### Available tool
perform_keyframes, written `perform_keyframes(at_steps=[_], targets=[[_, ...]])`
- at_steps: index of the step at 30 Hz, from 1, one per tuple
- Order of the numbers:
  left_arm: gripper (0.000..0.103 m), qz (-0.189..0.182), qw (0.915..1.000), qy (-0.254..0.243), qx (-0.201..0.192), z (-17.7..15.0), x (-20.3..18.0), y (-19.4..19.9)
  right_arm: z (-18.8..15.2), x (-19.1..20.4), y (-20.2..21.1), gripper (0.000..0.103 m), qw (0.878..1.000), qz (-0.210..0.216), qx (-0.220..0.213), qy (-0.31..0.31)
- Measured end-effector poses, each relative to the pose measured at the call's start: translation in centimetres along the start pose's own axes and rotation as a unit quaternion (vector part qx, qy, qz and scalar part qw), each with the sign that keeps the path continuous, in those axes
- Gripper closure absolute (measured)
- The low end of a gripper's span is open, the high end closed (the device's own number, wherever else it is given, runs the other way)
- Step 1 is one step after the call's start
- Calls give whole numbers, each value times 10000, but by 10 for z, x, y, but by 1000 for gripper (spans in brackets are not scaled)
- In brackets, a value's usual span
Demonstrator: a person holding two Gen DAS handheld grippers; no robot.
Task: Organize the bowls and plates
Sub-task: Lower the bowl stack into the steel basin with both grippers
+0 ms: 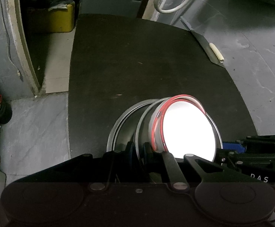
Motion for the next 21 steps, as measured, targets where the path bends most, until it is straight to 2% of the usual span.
perform_keyframes(at_steps=[21], targets=[[94,64,10000,67,14,-2,0,1,-1,-3,0,79,9999,68,-40,-96]])
Point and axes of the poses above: each gripper's, at about its wrist camera, not at the fingertips, and y roughly against the way its jaws point, x to its left, z to its top, the point moved 7 cm from there along -y, roughly the way its jaws point, and after that the axes turned 5 degrees about y, right-handed, at the moved point
